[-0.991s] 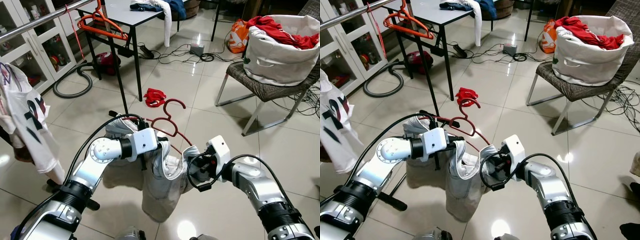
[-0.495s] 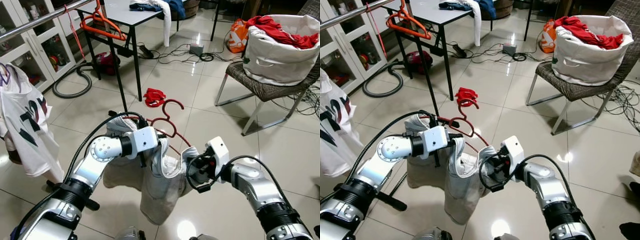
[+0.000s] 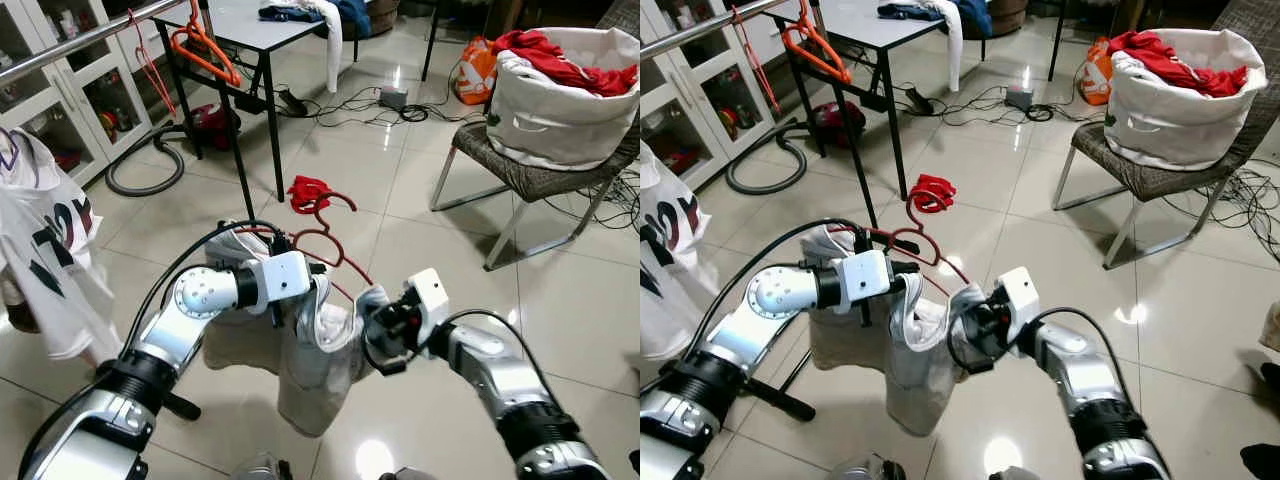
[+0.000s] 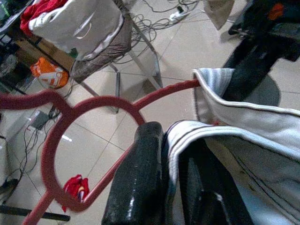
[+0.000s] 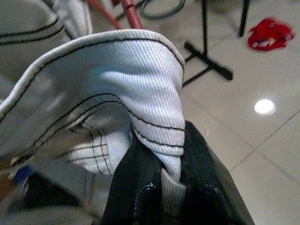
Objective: Hang hanger
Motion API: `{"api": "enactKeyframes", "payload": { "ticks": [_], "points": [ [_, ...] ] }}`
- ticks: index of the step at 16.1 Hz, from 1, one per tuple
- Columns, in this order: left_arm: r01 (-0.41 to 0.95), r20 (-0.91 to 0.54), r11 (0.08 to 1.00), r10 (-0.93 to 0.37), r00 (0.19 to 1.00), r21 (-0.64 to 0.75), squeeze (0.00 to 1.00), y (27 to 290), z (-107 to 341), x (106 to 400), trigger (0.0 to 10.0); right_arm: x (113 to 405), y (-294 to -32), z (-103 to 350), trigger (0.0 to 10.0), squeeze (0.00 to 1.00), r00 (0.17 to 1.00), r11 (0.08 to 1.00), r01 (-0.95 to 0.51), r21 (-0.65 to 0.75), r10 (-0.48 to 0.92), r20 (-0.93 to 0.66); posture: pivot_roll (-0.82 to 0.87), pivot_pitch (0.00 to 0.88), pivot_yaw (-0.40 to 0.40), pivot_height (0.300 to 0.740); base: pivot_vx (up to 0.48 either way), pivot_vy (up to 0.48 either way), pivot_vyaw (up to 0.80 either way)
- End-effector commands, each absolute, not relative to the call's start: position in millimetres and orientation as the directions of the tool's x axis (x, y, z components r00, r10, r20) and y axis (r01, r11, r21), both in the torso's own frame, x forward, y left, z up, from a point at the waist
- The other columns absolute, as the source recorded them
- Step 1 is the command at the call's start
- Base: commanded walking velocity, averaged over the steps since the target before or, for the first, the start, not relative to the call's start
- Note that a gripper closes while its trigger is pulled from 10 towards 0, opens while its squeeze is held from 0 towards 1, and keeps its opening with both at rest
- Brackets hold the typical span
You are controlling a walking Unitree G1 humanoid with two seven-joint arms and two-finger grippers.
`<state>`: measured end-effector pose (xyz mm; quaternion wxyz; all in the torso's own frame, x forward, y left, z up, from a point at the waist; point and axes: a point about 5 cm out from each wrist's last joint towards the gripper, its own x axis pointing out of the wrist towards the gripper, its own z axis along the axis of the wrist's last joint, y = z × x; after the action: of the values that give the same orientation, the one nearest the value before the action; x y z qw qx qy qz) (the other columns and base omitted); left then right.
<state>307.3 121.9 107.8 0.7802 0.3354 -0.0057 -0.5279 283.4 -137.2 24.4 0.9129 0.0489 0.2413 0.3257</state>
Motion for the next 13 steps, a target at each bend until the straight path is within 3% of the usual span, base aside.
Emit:
{"api": "enactKeyframes", "payload": {
  "ticks": [1, 3, 5, 8, 9, 10, 11, 13],
  "points": [
    [0.811, -0.360, 0.150, -0.840, 0.406, 0.565, 1.00, 117, 114, 309, 10.0, 298, -127, 40, 10.0, 0.00, 0.725, 0.789, -0.576, 0.215, 0.614, -0.311, -0.08, 0.000, 0.084, 0.740, 0.000, 0.000, 0.00],
    [0.801, -0.377, 0.123, -0.833, 0.404, 0.586, 1.00, 122, 119, 312, 10.0, 303, -120, 37, 10.0, 0.01, 0.775, 0.824, -0.523, 0.219, 0.566, -0.281, -0.07, 0.000, 0.100, 0.740, 0.000, 0.000, 0.00],
    [0.775, -0.378, 0.103, -0.828, 0.414, 0.623, 1.00, 125, 130, 316, 10.0, 306, -107, 36, 10.0, 0.09, 0.810, 0.845, -0.489, 0.215, 0.532, -0.246, -0.06, 0.000, 0.106, 0.740, 0.000, 0.000, 0.00],
    [0.731, -0.328, 0.137, -0.828, 0.455, 0.669, 1.00, 129, 153, 324, 10.0, 309, -102, 36, 10.0, 0.12, 0.830, 0.860, -0.471, 0.197, 0.508, -0.230, -0.06, 0.000, 0.106, 0.740, 0.000, 0.000, 0.00],
    [0.706, -0.293, 0.171, -0.824, 0.484, 0.687, 0.85, 134, 168, 330, 10.0, 312, -102, 37, 10.0, 0.11, 0.840, 0.867, -0.460, 0.192, 0.495, -0.222, -0.06, 0.000, 0.106, 0.740, 0.000, 0.000, 0.00],
    [0.694, -0.264, 0.207, -0.820, 0.507, 0.689, 0.29, 140, 179, 333, 10.0, 313, -102, 38, 10.0, 0.10, 0.845, 0.870, -0.454, 0.191, 0.489, -0.216, -0.05, 0.000, 0.099, 0.740, 0.000, 0.000, 0.00],
    [0.677, -0.229, 0.256, -0.810, 0.540, 0.690, 0.00, 147, 191, 338, 10.0, 315, -103, 39, 10.0, 0.10, 0.850, 0.873, -0.450, 0.188, 0.484, -0.210, -0.05, 0.000, 0.099, 0.740, 0.000, 0.000, 0.00],
    [0.645, -0.169, 0.362, -0.774, 0.610, 0.673, 0.00, 167, 205, 347, 10.0, 317, -105, 41, 10.0, 0.10, 0.857, 0.879, -0.442, 0.181, 0.473, -0.204, -0.05, 0.000, 0.099, 0.740, 0.000, 0.000, 0.00]
  ]
}}
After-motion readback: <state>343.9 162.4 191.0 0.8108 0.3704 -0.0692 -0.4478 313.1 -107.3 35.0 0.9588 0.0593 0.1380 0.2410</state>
